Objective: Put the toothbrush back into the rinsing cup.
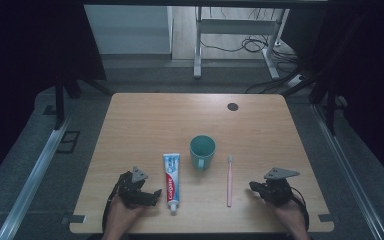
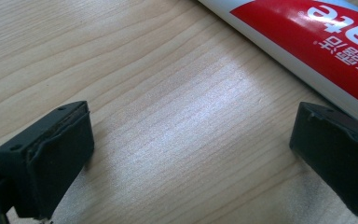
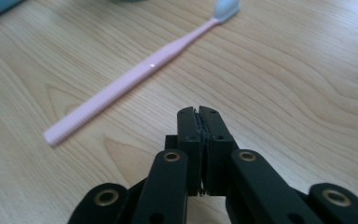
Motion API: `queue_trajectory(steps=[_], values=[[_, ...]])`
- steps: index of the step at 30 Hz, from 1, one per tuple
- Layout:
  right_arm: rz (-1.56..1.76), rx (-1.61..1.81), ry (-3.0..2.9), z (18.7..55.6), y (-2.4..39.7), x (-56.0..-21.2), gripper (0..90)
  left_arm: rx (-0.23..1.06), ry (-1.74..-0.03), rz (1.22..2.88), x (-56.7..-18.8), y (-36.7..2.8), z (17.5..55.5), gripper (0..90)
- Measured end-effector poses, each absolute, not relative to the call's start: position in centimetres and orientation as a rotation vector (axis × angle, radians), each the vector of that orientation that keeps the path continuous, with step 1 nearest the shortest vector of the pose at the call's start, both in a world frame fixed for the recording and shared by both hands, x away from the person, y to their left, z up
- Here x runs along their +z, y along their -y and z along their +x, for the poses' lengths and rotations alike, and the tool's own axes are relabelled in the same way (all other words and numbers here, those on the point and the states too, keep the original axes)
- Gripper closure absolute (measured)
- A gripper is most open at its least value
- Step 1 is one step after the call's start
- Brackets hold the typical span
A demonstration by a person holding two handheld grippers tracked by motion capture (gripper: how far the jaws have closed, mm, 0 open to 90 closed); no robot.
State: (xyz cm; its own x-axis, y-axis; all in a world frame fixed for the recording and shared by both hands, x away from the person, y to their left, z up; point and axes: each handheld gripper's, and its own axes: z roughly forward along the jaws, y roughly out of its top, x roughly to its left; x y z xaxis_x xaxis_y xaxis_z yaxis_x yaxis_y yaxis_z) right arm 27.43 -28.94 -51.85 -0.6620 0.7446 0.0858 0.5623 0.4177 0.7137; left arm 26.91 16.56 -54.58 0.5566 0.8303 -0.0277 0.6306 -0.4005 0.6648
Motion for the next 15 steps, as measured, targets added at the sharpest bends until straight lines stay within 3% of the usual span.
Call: queue_trajectory(steps=[15], values=[[1.06, 1.129, -2.479, 28.0, 26.4, -51.5, 88.7, 0.41, -1.167, 2.161, -54.6, -16.6, 26.9, 0.0]])
